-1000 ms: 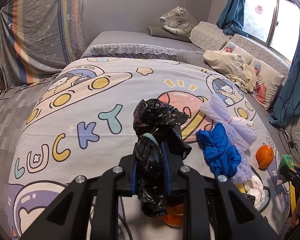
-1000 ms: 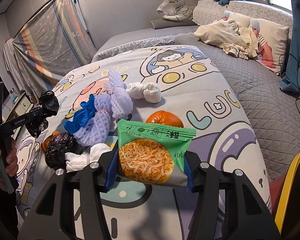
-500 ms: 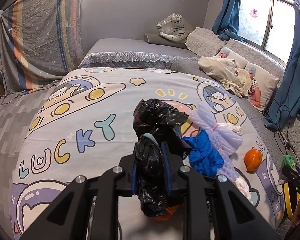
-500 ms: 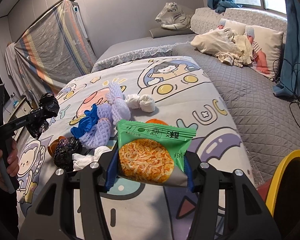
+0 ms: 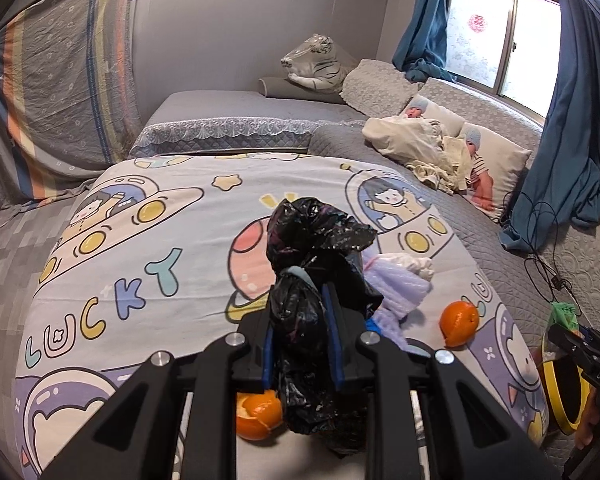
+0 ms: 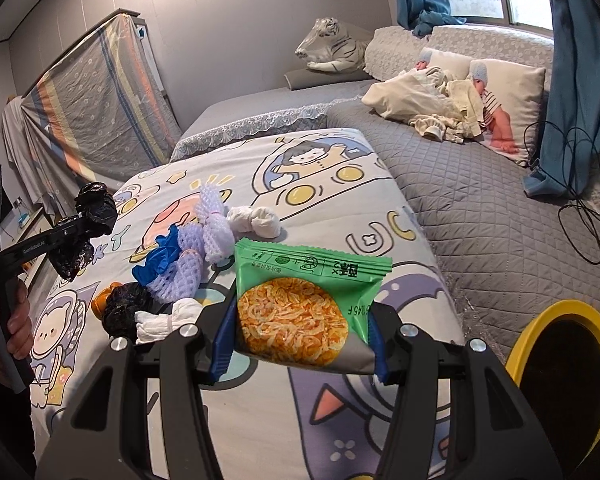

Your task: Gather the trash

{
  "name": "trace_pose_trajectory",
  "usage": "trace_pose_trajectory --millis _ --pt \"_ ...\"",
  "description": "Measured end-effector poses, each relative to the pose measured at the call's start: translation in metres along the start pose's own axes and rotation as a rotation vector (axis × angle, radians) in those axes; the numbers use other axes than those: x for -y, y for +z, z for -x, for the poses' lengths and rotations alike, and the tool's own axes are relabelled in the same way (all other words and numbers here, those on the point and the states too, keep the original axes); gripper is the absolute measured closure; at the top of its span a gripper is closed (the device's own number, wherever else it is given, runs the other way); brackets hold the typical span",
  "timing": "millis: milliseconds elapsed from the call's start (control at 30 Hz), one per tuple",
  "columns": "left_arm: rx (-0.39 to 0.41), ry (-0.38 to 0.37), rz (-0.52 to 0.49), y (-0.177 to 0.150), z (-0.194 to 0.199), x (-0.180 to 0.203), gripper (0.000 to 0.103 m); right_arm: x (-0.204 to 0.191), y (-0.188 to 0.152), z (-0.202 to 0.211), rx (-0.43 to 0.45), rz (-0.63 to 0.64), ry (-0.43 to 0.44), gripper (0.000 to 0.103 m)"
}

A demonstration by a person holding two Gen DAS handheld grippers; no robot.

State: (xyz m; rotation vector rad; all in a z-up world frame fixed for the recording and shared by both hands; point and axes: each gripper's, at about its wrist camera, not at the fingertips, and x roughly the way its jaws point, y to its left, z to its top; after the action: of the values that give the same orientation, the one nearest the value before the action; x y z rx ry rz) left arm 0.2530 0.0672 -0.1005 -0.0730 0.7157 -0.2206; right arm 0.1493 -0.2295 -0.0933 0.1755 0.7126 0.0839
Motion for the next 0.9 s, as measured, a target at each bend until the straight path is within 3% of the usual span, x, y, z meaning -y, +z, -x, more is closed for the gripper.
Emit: trace_pose_trajectory --millis 900 --pt "0.007 -0.15 -0.168 0.003 0.002 0.124 0.083 0.082 -0.001 0.047 0.079 -0.109 -0.12 0.052"
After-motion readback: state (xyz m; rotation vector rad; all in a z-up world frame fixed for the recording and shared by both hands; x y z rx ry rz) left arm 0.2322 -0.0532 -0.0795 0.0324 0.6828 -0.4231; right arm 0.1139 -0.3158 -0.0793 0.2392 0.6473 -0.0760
